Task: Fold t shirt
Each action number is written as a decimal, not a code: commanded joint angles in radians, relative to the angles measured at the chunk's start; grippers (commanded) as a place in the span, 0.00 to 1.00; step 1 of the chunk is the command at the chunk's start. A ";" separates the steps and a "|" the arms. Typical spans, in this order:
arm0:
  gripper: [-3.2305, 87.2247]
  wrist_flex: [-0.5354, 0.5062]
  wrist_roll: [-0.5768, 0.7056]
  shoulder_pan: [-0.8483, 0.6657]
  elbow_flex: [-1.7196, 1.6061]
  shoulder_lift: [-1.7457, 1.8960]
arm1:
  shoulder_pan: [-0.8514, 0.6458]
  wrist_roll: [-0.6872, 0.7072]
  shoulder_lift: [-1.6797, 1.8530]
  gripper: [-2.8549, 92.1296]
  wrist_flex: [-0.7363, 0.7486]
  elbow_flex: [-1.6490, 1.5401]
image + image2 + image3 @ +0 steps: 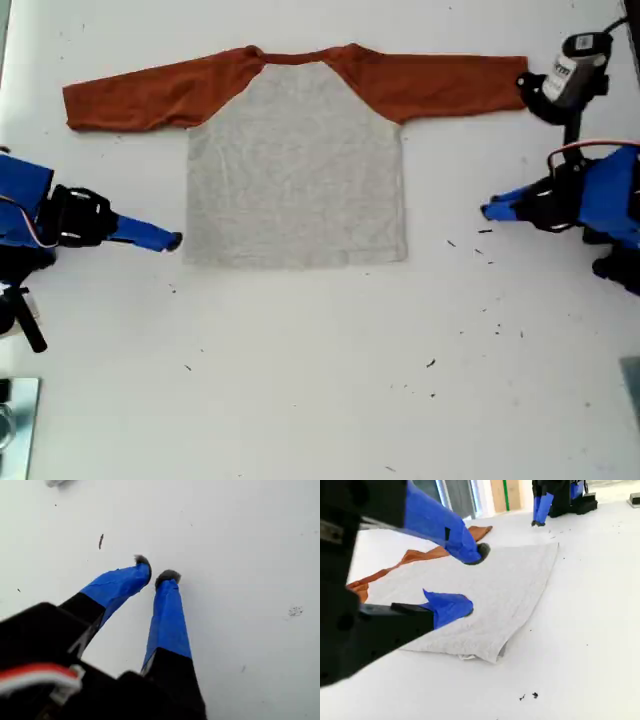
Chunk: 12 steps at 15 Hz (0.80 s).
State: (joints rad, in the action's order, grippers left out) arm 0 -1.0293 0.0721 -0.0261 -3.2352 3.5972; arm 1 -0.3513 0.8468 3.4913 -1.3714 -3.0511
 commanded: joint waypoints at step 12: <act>0.18 -0.002 0.003 0.061 -0.009 0.006 | 0.091 -0.699 0.017 0.09 -0.002 -0.037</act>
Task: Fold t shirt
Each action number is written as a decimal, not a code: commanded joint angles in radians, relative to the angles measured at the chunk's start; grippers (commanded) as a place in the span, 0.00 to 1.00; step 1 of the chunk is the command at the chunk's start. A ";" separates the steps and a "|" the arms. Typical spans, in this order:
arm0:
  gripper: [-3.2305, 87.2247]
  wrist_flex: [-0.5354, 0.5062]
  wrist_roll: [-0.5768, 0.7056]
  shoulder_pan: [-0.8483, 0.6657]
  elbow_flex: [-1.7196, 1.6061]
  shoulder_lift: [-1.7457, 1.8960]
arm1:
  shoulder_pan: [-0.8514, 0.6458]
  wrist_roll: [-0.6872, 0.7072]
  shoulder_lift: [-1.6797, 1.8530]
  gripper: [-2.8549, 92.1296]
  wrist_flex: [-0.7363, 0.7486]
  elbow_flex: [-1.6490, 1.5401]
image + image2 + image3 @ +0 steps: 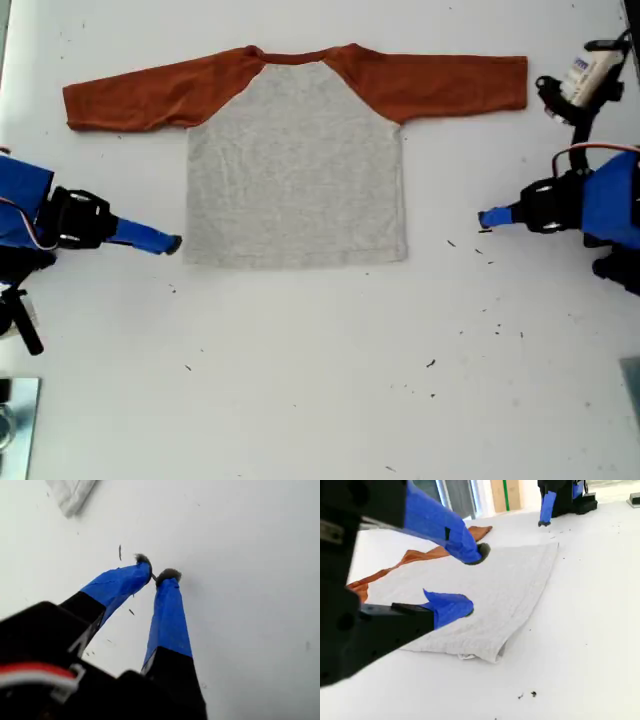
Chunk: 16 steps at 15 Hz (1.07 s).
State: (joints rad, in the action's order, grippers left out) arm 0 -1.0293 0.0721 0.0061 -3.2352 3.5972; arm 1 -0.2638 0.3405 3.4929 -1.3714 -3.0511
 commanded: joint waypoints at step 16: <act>0.03 0.000 0.074 -0.086 -0.009 0.006 | -0.756 0.747 -1.243 0.32 -0.279 1.468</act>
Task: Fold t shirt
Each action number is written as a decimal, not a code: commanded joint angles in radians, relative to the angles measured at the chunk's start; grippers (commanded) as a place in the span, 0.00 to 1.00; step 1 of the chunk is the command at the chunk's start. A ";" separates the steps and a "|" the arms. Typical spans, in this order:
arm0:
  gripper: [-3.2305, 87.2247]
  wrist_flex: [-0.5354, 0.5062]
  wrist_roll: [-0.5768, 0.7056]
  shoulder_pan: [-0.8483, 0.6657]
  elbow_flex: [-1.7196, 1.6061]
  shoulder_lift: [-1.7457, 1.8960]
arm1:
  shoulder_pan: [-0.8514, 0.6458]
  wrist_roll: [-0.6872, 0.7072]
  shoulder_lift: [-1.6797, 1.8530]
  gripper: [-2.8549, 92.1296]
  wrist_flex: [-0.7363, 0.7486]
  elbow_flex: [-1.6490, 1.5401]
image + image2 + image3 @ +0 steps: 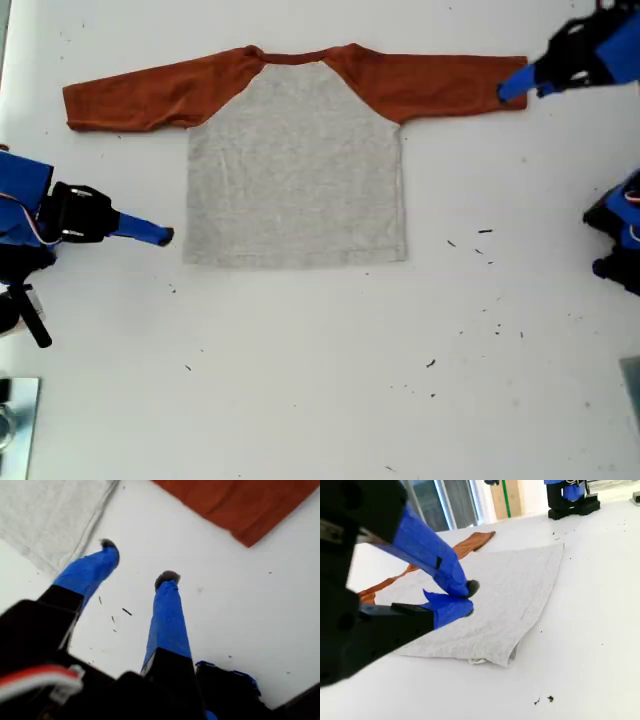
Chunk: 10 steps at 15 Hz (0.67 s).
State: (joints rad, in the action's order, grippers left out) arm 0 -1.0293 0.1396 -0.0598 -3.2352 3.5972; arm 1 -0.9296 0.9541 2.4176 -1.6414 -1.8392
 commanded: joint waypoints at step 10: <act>0.04 0.000 0.008 -0.012 -0.011 0.006 | -0.414 0.465 -0.518 0.39 0.445 0.023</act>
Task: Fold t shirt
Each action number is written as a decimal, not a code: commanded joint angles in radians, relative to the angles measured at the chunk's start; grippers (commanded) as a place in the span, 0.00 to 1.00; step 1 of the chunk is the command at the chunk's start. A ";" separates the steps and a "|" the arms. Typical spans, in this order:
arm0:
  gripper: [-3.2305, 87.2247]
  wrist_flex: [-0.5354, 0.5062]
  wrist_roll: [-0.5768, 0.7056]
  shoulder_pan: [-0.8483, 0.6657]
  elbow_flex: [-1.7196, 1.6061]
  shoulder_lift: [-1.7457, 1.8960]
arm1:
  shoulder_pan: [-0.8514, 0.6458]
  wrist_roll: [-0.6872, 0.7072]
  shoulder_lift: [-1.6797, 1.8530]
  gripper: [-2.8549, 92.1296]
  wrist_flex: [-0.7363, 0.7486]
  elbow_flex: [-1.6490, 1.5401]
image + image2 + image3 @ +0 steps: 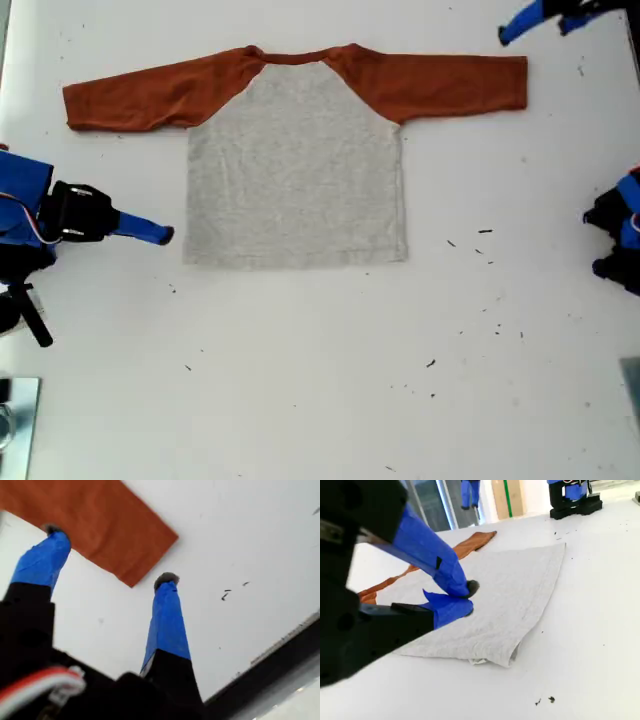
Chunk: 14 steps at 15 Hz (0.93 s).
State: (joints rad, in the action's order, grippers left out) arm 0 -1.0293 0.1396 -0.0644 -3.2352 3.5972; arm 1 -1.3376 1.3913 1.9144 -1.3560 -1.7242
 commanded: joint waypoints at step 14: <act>0.03 0.002 0.003 -0.026 -0.011 0.006 | 0.385 -0.190 0.238 0.06 0.075 0.066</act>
State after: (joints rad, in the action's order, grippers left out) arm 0 -1.0293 0.1396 -0.0767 -3.2352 3.5972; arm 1 -1.1137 1.2901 2.0862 -1.2533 -1.8024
